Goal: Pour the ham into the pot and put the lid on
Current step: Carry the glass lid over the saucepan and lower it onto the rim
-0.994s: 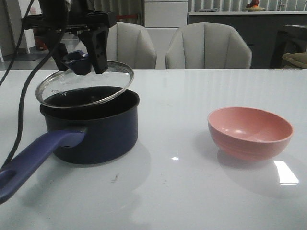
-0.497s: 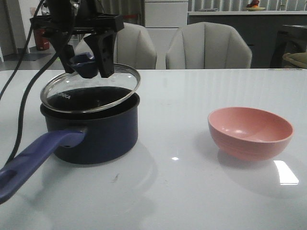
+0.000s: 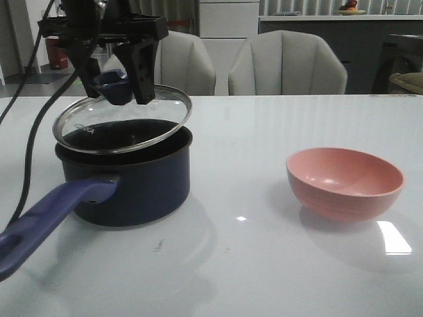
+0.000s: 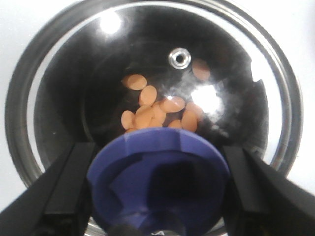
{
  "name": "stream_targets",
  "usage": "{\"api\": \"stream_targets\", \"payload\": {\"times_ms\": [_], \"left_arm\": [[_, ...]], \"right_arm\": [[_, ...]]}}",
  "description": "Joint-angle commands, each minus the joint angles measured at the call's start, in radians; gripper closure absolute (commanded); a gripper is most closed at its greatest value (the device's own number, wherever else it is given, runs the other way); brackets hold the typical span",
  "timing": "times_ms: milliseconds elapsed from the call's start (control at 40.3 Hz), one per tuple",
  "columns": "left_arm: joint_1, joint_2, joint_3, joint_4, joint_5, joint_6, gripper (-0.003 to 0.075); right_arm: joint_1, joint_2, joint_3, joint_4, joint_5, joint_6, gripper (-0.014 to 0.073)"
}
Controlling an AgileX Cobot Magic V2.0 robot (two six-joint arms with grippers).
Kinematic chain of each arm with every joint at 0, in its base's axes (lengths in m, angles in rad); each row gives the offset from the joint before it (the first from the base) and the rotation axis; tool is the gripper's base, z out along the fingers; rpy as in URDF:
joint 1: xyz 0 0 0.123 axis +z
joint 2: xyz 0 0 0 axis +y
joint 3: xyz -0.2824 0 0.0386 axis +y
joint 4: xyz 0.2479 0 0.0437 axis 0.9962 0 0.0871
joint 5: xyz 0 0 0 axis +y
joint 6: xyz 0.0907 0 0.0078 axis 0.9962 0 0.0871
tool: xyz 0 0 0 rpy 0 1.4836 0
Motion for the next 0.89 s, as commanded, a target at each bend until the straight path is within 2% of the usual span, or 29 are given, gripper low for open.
{"api": "stream_targets", "payload": {"times_ms": [0, 571, 671, 820, 869], "left_arm": [[0.000, -0.050, -0.029, -0.001, 0.021, -0.002, 0.0475], [0.002, 0.005, -0.029, 0.004, 0.021, -0.002, 0.0461], [0.002, 0.011, -0.029, 0.004, 0.021, -0.002, 0.0373], [0.002, 0.012, -0.029, 0.010, 0.021, -0.002, 0.0136], [0.002, 0.012, -0.029, 0.010, 0.021, -0.002, 0.0085]], "right_arm": [[-0.001, 0.002, -0.027, 0.004, -0.072, -0.002, 0.0433], [-0.001, 0.002, -0.027, 0.004, -0.072, -0.002, 0.0433], [-0.001, 0.002, -0.027, 0.004, -0.072, -0.002, 0.0433], [-0.001, 0.002, -0.027, 0.004, -0.072, -0.002, 0.0433], [-0.001, 0.002, -0.027, 0.004, -0.072, -0.002, 0.0433]]}}
